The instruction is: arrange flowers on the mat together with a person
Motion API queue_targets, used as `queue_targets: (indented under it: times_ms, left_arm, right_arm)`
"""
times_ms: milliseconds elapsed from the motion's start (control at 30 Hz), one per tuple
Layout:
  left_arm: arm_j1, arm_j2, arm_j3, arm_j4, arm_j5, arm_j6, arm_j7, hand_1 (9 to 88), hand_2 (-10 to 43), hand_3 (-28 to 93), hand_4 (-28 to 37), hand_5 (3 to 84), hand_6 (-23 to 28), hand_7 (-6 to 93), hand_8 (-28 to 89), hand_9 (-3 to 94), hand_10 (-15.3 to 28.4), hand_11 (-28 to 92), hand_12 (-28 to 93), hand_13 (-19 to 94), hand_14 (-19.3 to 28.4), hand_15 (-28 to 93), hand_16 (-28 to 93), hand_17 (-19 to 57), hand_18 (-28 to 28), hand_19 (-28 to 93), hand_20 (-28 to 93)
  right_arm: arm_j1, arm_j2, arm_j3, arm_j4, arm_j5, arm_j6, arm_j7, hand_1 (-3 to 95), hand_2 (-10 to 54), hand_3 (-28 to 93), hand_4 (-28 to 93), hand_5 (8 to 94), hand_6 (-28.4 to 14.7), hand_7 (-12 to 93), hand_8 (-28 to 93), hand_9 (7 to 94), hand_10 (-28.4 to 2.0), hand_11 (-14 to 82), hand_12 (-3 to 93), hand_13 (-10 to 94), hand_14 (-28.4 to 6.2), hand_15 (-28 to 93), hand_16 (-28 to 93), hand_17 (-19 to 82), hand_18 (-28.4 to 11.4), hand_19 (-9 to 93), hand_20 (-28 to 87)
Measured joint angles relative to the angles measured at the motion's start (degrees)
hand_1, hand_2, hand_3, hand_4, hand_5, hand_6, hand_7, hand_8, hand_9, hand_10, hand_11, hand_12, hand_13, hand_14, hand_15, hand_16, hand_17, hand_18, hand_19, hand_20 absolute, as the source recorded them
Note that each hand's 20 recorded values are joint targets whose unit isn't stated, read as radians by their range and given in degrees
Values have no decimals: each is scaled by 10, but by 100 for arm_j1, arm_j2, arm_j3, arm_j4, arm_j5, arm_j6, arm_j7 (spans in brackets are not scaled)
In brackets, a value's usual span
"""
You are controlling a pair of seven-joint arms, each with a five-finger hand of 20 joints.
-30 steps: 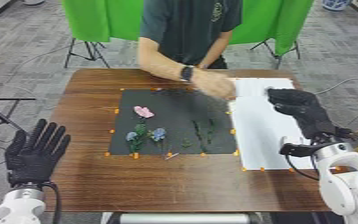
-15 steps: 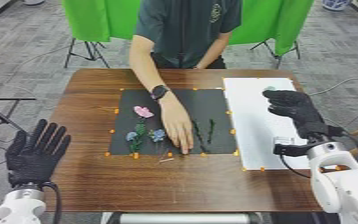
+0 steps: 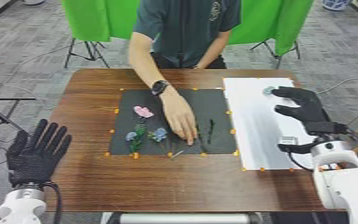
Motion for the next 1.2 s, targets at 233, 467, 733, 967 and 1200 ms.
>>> queue_targets:
  times_ms: [233, 467, 733, 967, 1200]
  left_arm:
    - [-18, 21, -2, 5, 0, 0, -5, 286, 122, 729, -283, 440, 68, 76, -92, 408, 124, 138, 56, 298, 144, 273, -71, -41, 122, 309, 83]
    - [-8, 20, -19, 4, -2, 0, 19, 280, 120, 731, -283, 403, 53, 72, -94, 401, 123, 133, 53, 299, 134, 253, -75, -41, 123, 310, 83]
    - [8, 21, -34, 2, -2, -65, 47, 276, 121, 727, -283, 419, 61, 72, -95, 402, 124, 133, 52, 300, 131, 249, -73, -41, 122, 310, 83]
    - [16, 22, -33, 2, -2, -84, 65, 274, 121, 727, -283, 423, 62, 70, -95, 403, 124, 131, 51, 299, 130, 242, -75, -34, 116, 296, 77]
    - [-40, 56, 38, 39, 11, -126, 35, 272, 121, 727, -283, 420, 62, 68, -95, 399, 123, 128, 49, 294, 125, 233, -78, -31, 112, 289, 77]
  right_arm:
    - [84, 66, 46, 96, -67, 22, 66, 466, -95, 815, -283, 525, 1, 234, -175, 417, -95, 54, 85, 280, -69, 106, 1, 180, -62, 112, 107]
    - [85, 98, 93, 86, 378, 37, -32, 392, -95, 791, -281, 506, -12, 216, -171, 415, -102, 51, 85, 277, -79, 106, 6, 174, -73, 120, 105]
    - [216, 144, -56, 129, 1039, 186, -223, 374, -75, 783, -270, 495, -19, 195, -155, 406, -105, 46, 86, 265, -88, 99, 11, 164, -91, 129, 110]
    - [638, 288, -464, 371, 780, 389, 271, 348, -78, 782, -254, 401, -33, 167, -135, 302, -112, 32, 90, 191, -133, 56, 48, 124, -115, 194, 118]
    - [973, 261, -247, 608, -409, -258, 1091, 345, -82, 782, -251, 369, -34, 164, -134, 259, -112, 20, 88, 163, -130, -10, 126, 95, -117, 225, 88]
